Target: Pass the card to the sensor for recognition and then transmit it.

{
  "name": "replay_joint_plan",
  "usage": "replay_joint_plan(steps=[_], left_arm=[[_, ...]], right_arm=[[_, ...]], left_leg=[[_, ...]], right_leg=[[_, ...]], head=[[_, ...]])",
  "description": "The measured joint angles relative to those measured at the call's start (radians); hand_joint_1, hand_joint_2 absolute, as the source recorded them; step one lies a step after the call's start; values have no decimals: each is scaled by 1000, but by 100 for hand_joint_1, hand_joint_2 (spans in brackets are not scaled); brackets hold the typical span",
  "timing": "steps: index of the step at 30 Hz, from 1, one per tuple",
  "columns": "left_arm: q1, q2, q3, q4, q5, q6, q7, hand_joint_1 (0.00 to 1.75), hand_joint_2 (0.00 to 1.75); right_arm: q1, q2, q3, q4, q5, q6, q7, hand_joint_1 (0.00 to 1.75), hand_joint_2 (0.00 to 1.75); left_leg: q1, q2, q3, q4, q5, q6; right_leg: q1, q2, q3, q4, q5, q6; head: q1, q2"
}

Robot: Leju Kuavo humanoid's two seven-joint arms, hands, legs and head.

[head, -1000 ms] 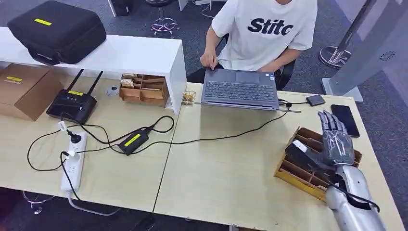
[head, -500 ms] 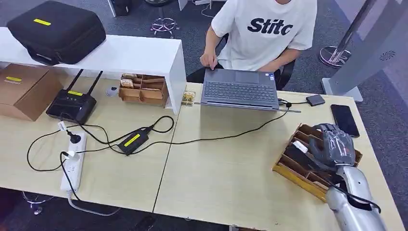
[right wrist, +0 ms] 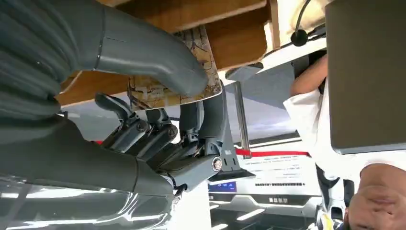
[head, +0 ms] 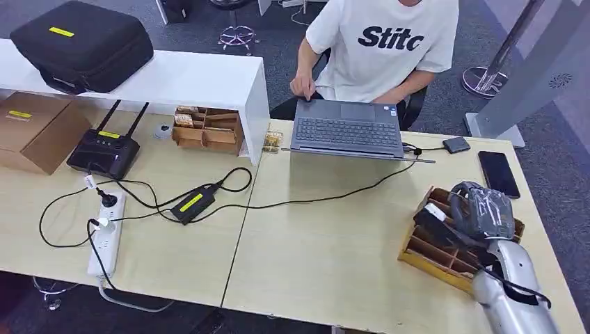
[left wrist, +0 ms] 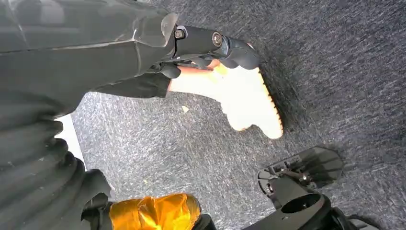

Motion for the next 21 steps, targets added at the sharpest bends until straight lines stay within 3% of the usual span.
replay_joint_plan(steps=[21], left_arm=[[0, 0, 0, 0, 2, 3, -5, 0, 175]], right_arm=[[8, 0, 0, -53, 16, -32, -15, 175, 175]], left_leg=[[0, 0, 0, 0, 0, 0]], right_leg=[[0, 0, 0, 0, 0, 0]], head=[[0, 0]])
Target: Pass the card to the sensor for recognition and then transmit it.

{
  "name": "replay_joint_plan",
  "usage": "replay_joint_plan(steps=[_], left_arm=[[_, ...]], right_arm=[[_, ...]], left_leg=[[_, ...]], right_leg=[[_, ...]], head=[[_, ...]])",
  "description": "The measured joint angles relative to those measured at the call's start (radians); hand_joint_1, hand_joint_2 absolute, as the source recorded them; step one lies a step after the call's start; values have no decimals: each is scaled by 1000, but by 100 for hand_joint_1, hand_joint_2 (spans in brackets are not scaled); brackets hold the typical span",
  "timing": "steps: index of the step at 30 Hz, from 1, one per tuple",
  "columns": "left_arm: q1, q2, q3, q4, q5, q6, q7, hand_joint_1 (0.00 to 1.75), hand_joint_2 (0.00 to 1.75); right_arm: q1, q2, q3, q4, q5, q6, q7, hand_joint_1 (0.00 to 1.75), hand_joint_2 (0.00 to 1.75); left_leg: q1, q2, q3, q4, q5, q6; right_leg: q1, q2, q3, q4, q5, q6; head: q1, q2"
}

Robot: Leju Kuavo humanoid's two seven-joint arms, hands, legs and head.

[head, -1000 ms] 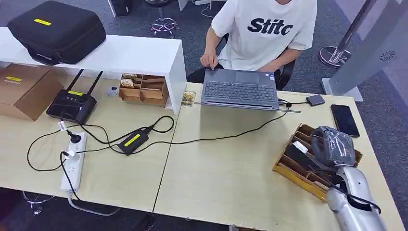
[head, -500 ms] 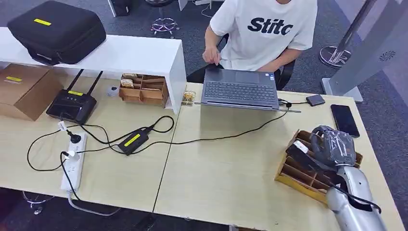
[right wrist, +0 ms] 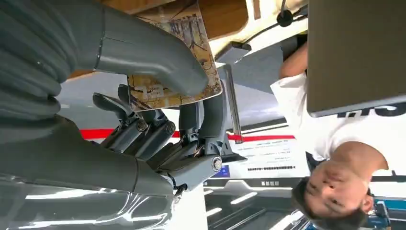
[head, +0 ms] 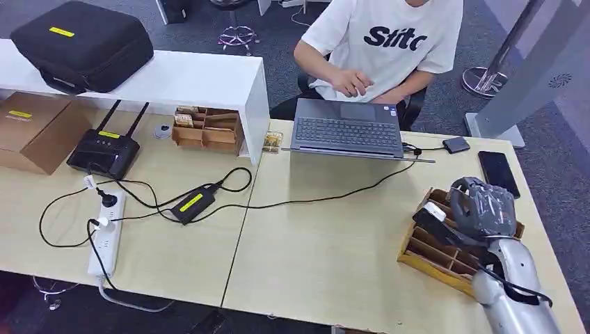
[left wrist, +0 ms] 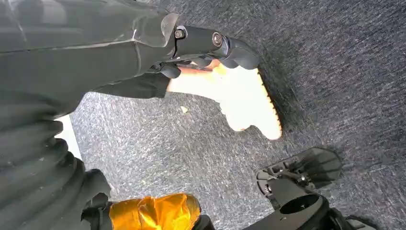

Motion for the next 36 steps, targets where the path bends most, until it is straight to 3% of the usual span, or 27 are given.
replay_joint_plan(steps=[5, 10, 15, 19, 26, 36], left_arm=[[0, 0, 0, 0, 0, 1, -1, 0, 175], [0, 0, 0, 0, -1, 1, -1, 0, 175], [-1, 0, -3, 0, -10, -3, -1, 0, 175], [-8, -1, -18, 0, -22, -12, 9, 0, 175], [-30, -10, -43, 0, -41, -26, 27, 0, 175], [-32, -21, -66, 0, -47, -29, 31, 0, 175]], right_arm=[[-1, 0, 0, -68, 4, -42, -8, 175, 175], [-36, 0, 3, -195, 18, -42, 10, 175, 175], [-136, 0, 23, -271, 24, 25, 47, 175, 175], [-271, 5, 82, -243, 31, 94, 80, 175, 175], [-496, 60, 215, -82, 39, 146, 151, 175, 175], [-569, 112, 308, 17, 56, 148, 167, 175, 175]], left_leg=[[0, 0, 0, 0, 0, 0], [0, 0, 0, 0, 0, 0], [0, 1, 0, 0, 0, 0], [0, 1, -1, 0, 2, -1], [0, 0, 0, 0, 3, -2], [0, -1, -2, 0, 3, -2]], right_leg=[[0, 0, 0, 0, 0, 0], [0, 0, 0, 1, 0, 0], [0, 1, 0, 1, 0, 0], [0, 1, 0, 2, 1, 0], [0, 0, 0, 2, 2, -1], [0, -1, -1, 2, 1, 0]], head=[[0, 0], [0, 0], [0, 0], [0, 0], [0, 0], [0, 0]])
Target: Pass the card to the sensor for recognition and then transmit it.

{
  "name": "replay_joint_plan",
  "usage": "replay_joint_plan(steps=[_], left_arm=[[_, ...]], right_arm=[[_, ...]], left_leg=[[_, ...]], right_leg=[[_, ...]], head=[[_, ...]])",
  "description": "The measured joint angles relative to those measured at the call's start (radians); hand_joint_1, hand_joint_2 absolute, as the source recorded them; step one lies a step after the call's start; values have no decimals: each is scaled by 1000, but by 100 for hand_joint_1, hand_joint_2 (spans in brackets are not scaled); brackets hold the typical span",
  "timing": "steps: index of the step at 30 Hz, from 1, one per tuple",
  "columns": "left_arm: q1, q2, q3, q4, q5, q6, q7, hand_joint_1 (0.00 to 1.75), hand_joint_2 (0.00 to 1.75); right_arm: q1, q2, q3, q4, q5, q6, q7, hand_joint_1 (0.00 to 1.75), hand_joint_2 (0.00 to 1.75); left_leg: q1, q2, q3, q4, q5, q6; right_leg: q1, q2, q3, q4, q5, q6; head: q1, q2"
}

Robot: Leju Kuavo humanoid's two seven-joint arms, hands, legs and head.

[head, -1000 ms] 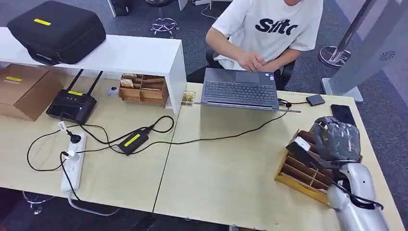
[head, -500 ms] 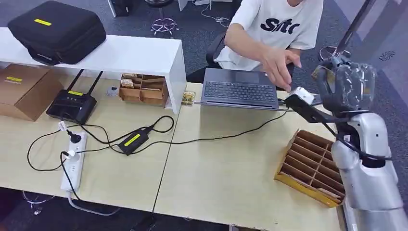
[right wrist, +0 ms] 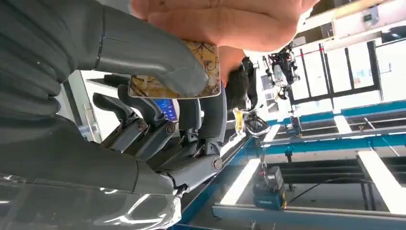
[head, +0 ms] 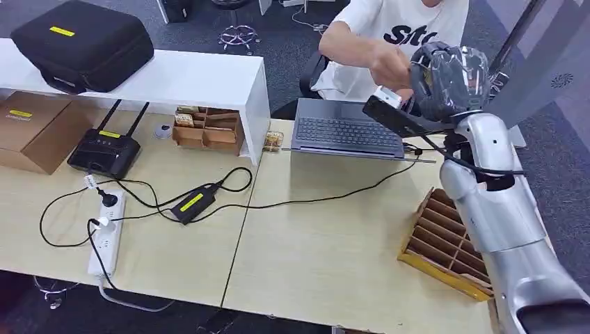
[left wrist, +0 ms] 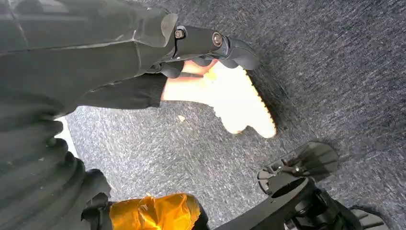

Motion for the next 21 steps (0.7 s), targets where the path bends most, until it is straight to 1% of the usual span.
replay_joint_plan(steps=[6, 7, 8, 9, 16, 21], left_arm=[[0, 0, 0, 0, 0, 0, 0, 0, 175], [0, 0, 0, 0, 0, 0, 0, 0, 175], [0, 0, 0, 0, 0, 0, 0, 0, 175], [0, -1, -1, 0, 0, 0, 0, 0, 175], [0, 0, -7, 0, 1, 0, 2, 0, 175], [2, 1, -7, 0, 9, 0, 2, 0, 175]], right_arm=[[-3, 5, 16, 19, 0, 0, 0, 175, 175], [-3, 5, 18, 21, 0, 0, 0, 162, 175], [-3, 5, 20, 22, 0, 0, 0, 7, 175], [-3, 5, 21, 22, 0, 0, 0, 0, 175], [-2, 5, 36, 28, -3, 19, 2, 0, 175], [21, 0, 43, 23, -45, 32, -1, 0, 175]], left_leg=[[0, -1, -1, 0, 0, 0], [0, -1, -1, 0, 0, 0], [0, -1, -1, 0, 0, 0], [0, -1, -1, 0, 0, 0], [0, 0, -1, 0, 0, 0], [0, 0, 0, 0, 0, 0]], right_leg=[[0, -1, 0, 0, 0, 0], [0, -1, -1, 0, 0, 0], [0, -1, -1, 0, 0, 0], [0, -1, -1, 0, 0, 0], [0, 0, -1, 0, 0, 0], [0, 0, -1, 0, 0, 0]], head=[[0, 0], [0, 0], [0, 0], [0, 0], [0, 0], [0, 0]])
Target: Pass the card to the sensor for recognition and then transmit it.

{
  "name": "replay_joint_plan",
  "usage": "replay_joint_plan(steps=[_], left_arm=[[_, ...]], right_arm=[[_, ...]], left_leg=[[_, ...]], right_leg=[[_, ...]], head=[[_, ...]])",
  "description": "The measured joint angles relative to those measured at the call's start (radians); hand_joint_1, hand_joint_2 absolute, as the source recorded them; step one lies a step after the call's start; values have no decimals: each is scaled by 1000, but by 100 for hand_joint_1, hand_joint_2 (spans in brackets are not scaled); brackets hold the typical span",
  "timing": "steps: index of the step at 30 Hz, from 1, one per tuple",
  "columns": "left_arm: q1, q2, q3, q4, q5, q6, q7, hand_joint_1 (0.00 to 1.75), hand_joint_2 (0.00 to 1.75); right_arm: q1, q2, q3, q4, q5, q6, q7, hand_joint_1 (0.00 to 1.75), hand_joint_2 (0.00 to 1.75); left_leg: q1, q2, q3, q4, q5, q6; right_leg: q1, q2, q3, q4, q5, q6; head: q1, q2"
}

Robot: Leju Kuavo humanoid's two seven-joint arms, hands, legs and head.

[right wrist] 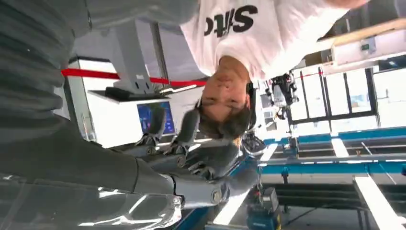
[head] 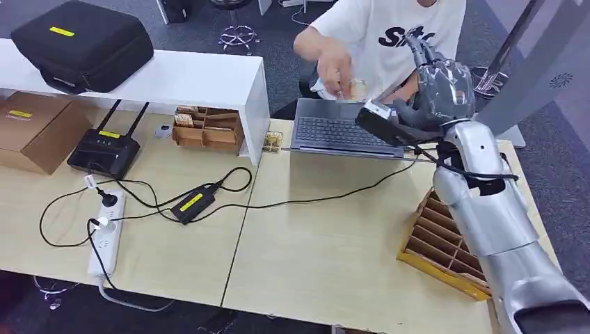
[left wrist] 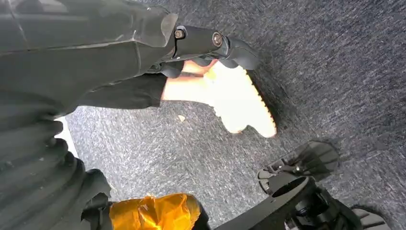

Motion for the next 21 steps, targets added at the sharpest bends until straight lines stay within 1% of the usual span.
replay_joint_plan(steps=[5, 7, 9, 12, 15, 16, 18, 21], left_arm=[[1, 2, 0, 0, 12, 2, 0, 0, 175], [4, 4, 0, 0, 21, 6, -1, 0, 175], [8, 7, 0, 0, 30, 8, -5, 0, 175], [13, 12, 1, 0, 43, 14, -18, 0, 175], [19, 17, 2, 0, 55, 18, -32, 0, 175], [22, 19, 2, 0, 57, 18, -36, 0, 175], [28, 22, 3, 0, 59, 19, -37, 0, 175], [31, 24, 3, 0, 60, 19, -38, 0, 175]], right_arm=[[39, -20, -3, -20, -50, -6, -21, 0, 175], [77, -44, -16, -37, -65, -26, -38, 0, 175], [130, -73, -46, -54, -120, -50, -72, 0, 175], [211, -108, -113, -75, -266, -42, -132, 0, 175], [293, -140, -221, -85, -431, -2, -198, 0, 175], [315, -148, -258, -85, -451, 8, -219, 0, 175], [344, -159, -310, -85, -462, 15, -236, 0, 175], [368, -167, -353, -85, -457, 24, -240, 0, 175]], left_leg=[[0, 0, 0, 0, 0, 0], [0, -1, 0, 0, 0, 0], [0, -2, -1, 0, 0, 0], [0, -2, -1, 0, -1, 1], [0, -3, -2, 0, -1, 1], [0, -3, -2, 0, -1, 1], [0, -2, -2, 0, -2, 1], [0, 0, -2, 0, -2, 1]], right_leg=[[0, 0, 0, 0, 0, 0], [0, -1, 0, -1, 0, 0], [0, -2, 0, -2, 0, 0], [0, -2, 1, -2, 0, 1], [0, -3, 1, -2, 0, 1], [0, -3, 1, -2, 0, 1], [0, -2, 0, -2, 0, 1], [0, 0, -1, -2, 0, 1]], head=[[0, 0], [0, 0], [0, 0], [0, 0], [0, 0], [0, 0], [0, 0], [0, 0]])
